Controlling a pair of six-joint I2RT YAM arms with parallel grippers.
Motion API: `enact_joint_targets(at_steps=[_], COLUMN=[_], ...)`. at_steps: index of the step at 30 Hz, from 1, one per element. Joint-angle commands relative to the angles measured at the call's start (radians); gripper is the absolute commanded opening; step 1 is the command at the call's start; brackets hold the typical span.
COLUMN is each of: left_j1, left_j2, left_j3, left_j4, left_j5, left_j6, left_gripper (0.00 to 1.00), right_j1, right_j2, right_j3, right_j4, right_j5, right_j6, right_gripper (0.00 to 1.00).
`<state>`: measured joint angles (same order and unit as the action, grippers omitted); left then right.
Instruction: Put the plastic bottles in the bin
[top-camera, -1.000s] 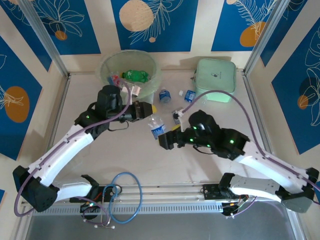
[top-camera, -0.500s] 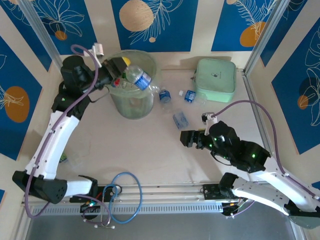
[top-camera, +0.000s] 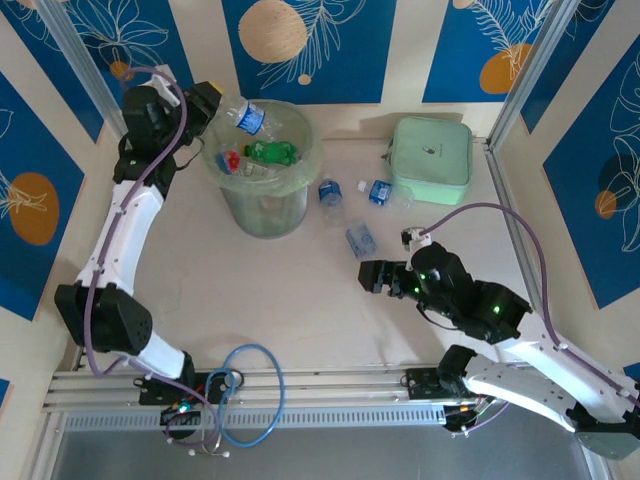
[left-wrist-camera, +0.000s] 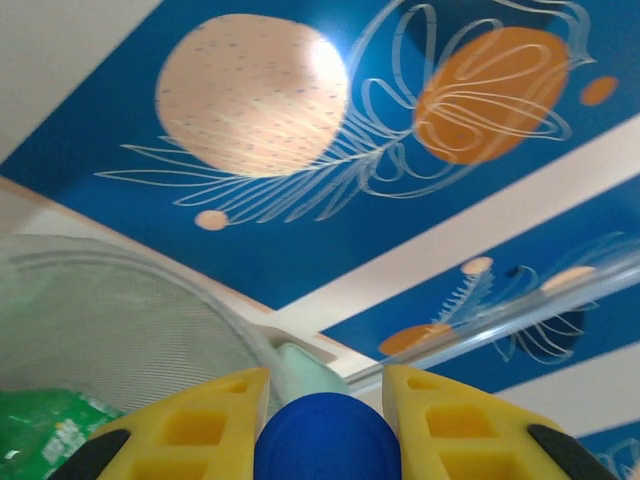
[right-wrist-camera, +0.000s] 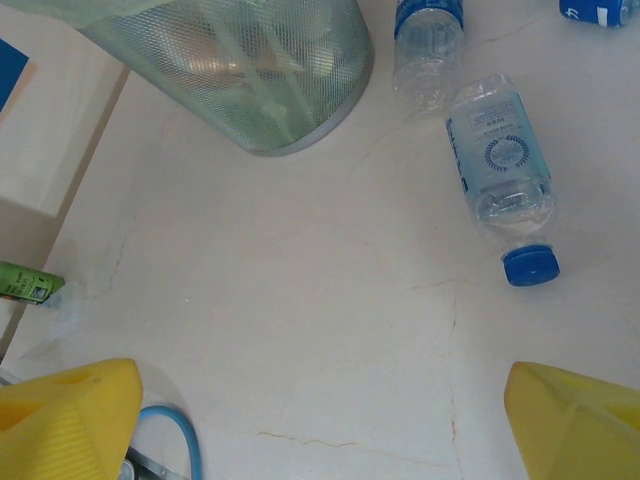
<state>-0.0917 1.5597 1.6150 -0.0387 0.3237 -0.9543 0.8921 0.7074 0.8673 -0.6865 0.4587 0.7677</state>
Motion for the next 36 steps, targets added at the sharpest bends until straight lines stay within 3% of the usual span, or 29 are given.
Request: enact_joint_targets(at_steps=[1,17,27,30,36], left_j1=[0.007,0.01,0.01,0.01,0.007], left_j2=[0.027,0.102,0.088,0.078,0.015], left_j3=[0.037,0.055,0.092,0.112,0.143], left_j4=[0.008,-0.048,-0.109,-0.13,-0.182], left_j5=[-0.065,-0.086,-0.097,-0.1,-0.109], left_j6=[0.056,0.117,0.139,0.146,0.173], left_gripper=[0.0,0.0,0.55,0.64,0.65], right_j1=[-0.009,-0.022,-0.027,-0.03,-0.052], right_j2=[0.003,0.0,-0.025,-0.029,-0.01], right_j3=[-0.011,-0.033,-0.029,-0.023,-0.004], right_j4=[0.042,0.025,0.0,-0.007,-0.041], right_j5=[-0.027,-0.039,-0.033,-0.034,-0.024], right_j6=[0.016,0.028,0.025,0.022,0.025], right_gripper=[0.94,0.94,0.94,0.94,0.94])
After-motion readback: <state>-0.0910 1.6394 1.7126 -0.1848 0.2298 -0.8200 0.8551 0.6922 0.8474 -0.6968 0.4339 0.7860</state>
